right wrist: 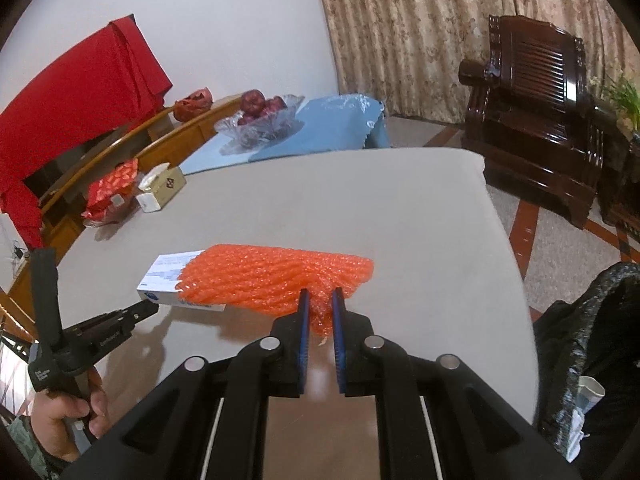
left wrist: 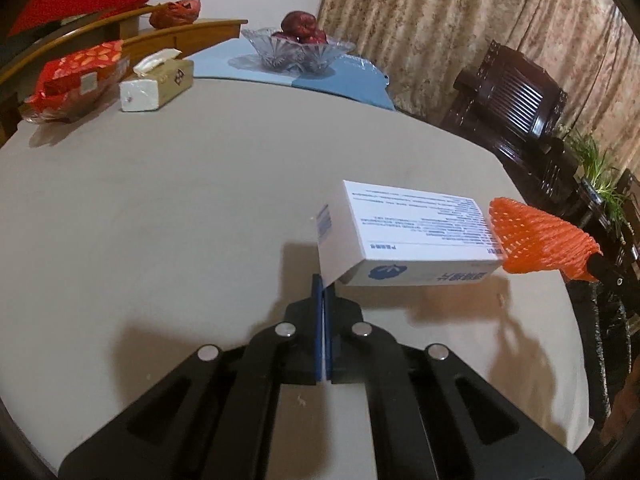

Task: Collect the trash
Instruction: 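Carry the white box and orange mesh over the bin with both grippers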

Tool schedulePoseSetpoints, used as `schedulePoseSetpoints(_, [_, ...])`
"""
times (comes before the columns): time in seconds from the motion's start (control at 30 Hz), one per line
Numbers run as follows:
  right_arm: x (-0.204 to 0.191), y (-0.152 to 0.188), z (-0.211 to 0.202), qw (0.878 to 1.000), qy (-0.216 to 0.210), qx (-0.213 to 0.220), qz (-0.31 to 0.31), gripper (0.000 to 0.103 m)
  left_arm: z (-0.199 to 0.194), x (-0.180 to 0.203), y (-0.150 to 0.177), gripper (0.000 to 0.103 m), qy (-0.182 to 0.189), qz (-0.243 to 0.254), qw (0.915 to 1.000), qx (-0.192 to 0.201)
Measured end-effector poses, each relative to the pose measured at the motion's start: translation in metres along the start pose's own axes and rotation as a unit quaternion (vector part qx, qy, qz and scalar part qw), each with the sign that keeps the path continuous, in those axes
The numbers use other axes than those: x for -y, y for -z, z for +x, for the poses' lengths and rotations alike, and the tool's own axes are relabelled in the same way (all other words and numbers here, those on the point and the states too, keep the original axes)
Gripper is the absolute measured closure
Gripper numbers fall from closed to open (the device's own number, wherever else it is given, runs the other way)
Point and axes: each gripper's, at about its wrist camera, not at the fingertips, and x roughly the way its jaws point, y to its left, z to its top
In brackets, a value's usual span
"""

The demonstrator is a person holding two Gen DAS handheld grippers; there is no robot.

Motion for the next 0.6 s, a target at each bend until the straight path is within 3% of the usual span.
schedulePoseSetpoints(0.6, [-0.020, -0.009, -0.093, 0.998, 0.003, 0.061, -0.008, 0.092, -0.085, 0.017, 0.004, 0.103, 0.017, 0.004, 0.9988, 0.046])
